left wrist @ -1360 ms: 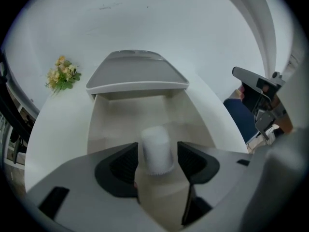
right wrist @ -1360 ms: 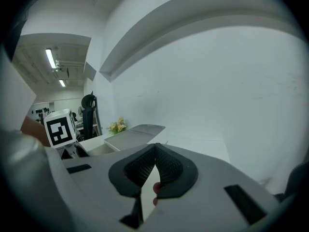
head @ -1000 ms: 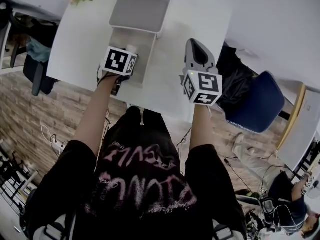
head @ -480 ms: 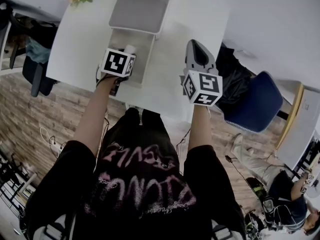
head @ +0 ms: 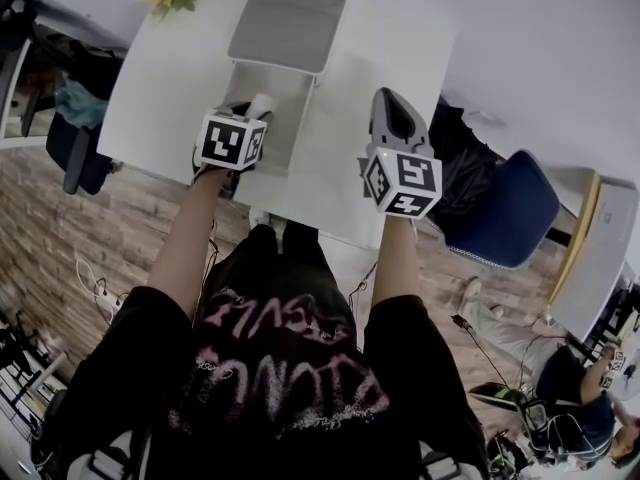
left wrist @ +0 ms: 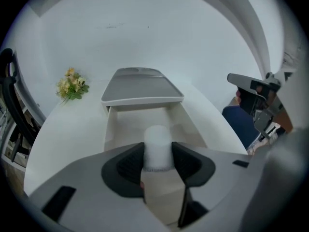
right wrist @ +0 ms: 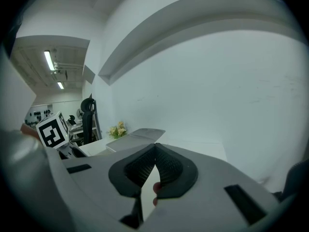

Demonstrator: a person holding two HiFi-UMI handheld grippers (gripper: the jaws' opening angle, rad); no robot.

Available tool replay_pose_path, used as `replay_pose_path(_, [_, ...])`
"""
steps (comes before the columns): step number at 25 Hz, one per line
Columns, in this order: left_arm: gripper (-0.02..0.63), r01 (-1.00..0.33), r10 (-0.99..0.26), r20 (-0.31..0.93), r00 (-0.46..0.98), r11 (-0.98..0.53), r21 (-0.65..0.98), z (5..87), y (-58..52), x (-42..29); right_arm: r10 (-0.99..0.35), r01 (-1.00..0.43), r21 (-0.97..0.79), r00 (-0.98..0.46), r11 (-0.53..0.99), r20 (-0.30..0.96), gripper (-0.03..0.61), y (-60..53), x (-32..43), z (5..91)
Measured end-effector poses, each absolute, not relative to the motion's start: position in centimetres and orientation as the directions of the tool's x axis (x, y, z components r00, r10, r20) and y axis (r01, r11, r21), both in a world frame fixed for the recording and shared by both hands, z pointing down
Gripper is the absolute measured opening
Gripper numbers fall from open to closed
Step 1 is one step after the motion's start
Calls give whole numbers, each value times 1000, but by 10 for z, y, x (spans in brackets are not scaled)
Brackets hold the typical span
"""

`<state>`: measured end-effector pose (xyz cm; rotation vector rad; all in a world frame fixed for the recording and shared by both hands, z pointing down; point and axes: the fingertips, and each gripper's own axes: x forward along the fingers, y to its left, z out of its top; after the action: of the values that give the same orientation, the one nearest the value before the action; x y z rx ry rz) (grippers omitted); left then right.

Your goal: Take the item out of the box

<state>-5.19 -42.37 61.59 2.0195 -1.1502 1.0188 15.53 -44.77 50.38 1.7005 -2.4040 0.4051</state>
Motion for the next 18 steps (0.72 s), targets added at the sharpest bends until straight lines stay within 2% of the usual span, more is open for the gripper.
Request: replay_pose_path(18, [178, -872, -615, 658, 434, -469, 137, 533, -421, -64, -913, -942, -92, -336, 323, 232, 9, -428, 129, 457])
